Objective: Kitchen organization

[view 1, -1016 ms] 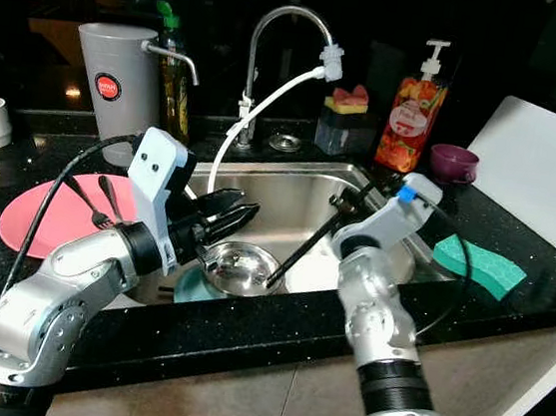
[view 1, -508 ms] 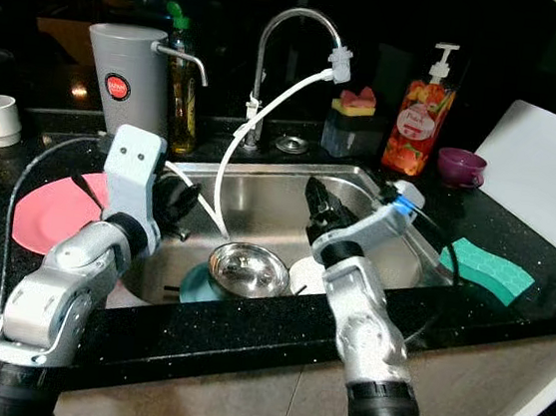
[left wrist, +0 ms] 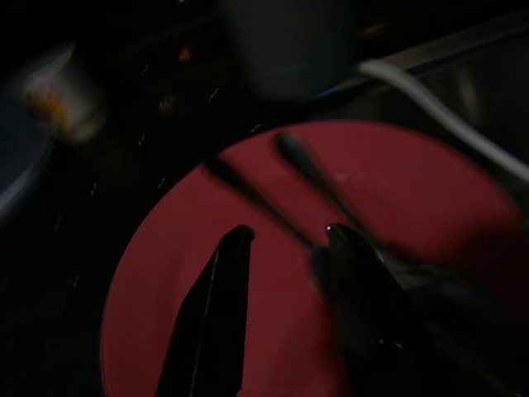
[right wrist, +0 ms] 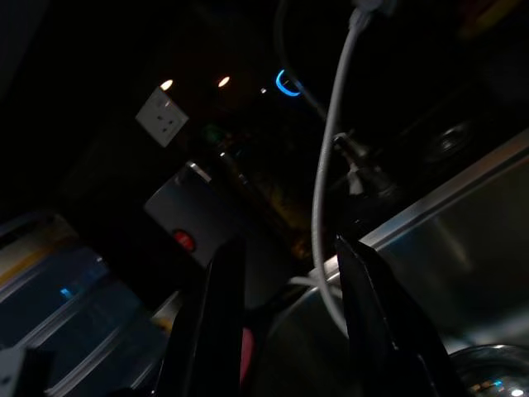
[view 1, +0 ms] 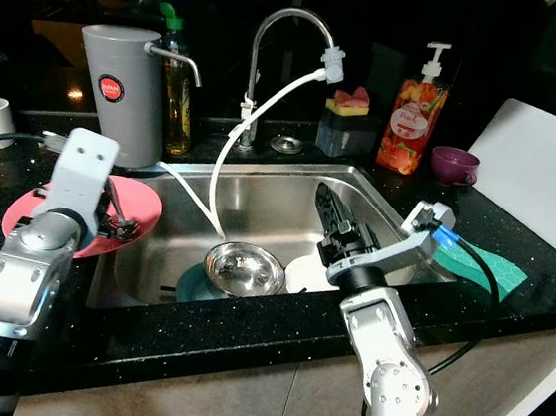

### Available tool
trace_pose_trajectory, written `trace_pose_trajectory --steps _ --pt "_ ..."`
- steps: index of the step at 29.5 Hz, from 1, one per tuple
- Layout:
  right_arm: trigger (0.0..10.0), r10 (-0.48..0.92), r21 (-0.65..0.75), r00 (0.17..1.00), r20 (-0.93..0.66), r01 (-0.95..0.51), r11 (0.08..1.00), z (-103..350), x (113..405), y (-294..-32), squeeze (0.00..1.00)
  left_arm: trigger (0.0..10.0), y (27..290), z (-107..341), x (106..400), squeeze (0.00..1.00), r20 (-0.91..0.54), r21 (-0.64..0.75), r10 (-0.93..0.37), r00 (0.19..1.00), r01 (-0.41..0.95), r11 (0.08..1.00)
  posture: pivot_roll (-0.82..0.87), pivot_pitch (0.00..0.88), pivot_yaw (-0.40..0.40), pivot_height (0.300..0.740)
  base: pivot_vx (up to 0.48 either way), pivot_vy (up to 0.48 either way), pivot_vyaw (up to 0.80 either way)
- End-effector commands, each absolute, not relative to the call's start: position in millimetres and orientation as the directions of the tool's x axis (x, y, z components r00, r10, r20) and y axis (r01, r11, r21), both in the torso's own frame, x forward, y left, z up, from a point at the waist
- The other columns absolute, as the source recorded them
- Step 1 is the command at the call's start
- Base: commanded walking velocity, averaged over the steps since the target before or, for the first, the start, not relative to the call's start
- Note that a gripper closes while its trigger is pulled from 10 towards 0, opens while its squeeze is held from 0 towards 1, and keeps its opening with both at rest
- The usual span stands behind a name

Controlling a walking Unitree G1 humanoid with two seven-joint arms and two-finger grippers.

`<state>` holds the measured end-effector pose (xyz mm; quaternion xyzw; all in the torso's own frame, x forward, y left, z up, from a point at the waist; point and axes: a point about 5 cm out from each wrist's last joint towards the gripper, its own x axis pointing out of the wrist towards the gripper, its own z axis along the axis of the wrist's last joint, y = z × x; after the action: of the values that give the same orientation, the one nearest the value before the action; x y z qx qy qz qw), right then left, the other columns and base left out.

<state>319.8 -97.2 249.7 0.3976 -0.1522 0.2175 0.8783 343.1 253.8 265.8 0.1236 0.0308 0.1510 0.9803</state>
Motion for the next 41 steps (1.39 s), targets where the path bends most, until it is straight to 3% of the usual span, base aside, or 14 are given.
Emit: trace_pose_trajectory --steps 1,8,9,10,11,24,41 --pt "10.0 0.268 0.64 0.852 0.45 -0.517 0.568 255 317 -95 0.0 10.0 264 261 347 1.0 -0.073 0.194 0.349 0.934 -0.33 0.924 0.13 0.083 -0.018 0.74 0.0 0.0 0.0" --pt "10.0 0.276 0.637 0.847 0.454 -0.526 0.564 259 318 -93 0.0 10.0 277 242 369 1.0 -0.177 0.115 0.402 0.898 -0.387 0.915 0.13 0.078 -0.026 0.74 0.0 0.0 0.0" --pt "10.0 0.281 0.633 0.843 0.458 -0.532 0.563 261 319 -92 0.0 10.0 276 239 378 0.24 -0.202 0.092 0.399 0.894 -0.388 0.917 0.12 0.074 -0.025 0.74 0.0 0.0 0.0" --pt "10.0 0.281 0.633 0.843 0.458 -0.532 0.563 261 319 -92 0.0 10.0 276 239 378 0.24 -0.202 0.092 0.399 0.894 -0.388 0.917 0.12 0.074 -0.025 0.74 0.0 0.0 0.0" --pt "10.0 0.285 0.629 0.841 0.459 -0.535 0.564 262 318 -92 0.0 10.0 275 237 381 0.0 -0.217 0.068 0.393 0.893 -0.388 0.919 0.12 0.074 -0.025 0.74 0.0 0.0 0.0" --pt "10.0 0.256 0.629 0.845 0.469 -0.523 0.575 264 314 -98 0.0 10.0 259 249 405 0.0 -0.196 0.065 0.384 0.902 -0.379 0.923 0.08 0.069 0.006 0.74 0.0 0.0 0.0" --pt "10.0 0.248 0.641 0.851 0.463 -0.515 0.57 263 315 -102 0.0 10.0 262 227 403 0.0 -0.267 0.066 0.47 0.841 -0.471 0.88 0.08 0.063 0.001 0.74 0.0 0.0 0.0"
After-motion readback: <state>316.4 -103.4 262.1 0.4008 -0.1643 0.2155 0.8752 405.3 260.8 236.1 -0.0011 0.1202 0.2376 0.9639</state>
